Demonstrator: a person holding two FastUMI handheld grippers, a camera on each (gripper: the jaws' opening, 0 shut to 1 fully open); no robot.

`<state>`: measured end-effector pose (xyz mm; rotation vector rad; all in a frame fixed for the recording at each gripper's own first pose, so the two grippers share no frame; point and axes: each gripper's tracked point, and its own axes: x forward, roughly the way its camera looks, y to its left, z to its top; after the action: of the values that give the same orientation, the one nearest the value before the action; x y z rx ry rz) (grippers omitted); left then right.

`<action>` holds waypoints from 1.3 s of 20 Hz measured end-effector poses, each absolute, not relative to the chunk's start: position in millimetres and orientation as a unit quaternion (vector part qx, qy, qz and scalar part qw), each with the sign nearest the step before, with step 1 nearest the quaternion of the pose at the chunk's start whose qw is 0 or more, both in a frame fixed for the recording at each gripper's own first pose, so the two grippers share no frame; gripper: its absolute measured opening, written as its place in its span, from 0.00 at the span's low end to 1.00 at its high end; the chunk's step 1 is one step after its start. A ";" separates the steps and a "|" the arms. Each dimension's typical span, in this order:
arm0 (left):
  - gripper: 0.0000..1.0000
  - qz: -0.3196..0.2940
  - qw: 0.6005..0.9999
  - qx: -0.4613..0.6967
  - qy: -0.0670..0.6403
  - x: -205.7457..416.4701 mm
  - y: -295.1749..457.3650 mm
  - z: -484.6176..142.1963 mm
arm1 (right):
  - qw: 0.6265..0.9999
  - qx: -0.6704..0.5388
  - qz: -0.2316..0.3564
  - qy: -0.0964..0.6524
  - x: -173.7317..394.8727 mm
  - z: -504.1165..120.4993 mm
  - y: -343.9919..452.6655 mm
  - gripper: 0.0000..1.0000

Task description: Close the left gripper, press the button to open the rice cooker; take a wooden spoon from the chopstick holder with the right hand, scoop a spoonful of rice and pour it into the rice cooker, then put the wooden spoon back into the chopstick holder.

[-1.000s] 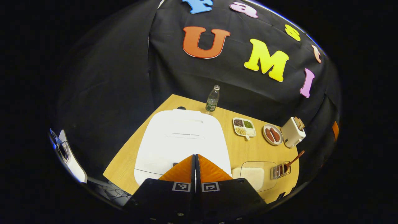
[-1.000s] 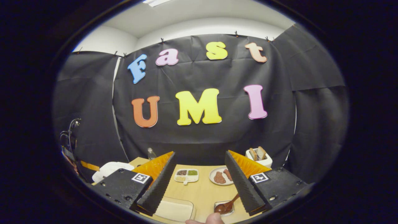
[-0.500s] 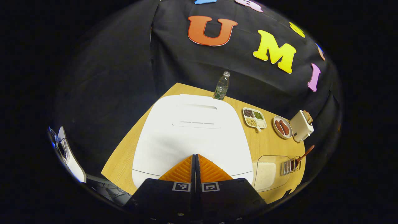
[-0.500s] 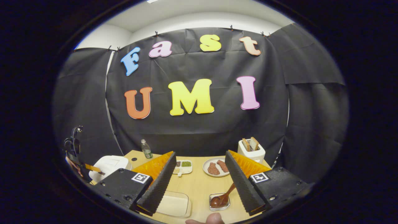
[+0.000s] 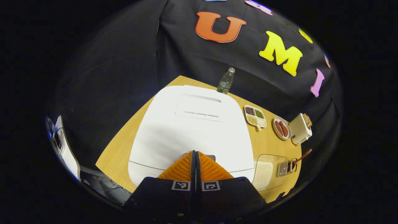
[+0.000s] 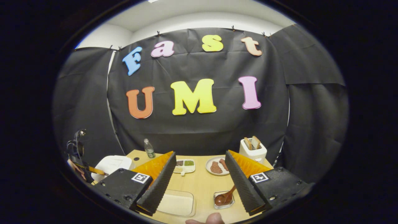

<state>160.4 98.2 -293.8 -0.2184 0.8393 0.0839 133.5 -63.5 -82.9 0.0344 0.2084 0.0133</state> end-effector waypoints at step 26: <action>0.97 0.035 0.998 -0.012 0.053 136.0 60.2 -51.6 | 0.993 0.008 -0.058 0.099 70.2 -75.3 -117.5 1.00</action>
<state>136.0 60.2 -51.6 -0.0231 0.1058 0.0692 70.2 -117.5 -75.3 0.0158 0.1994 -0.1162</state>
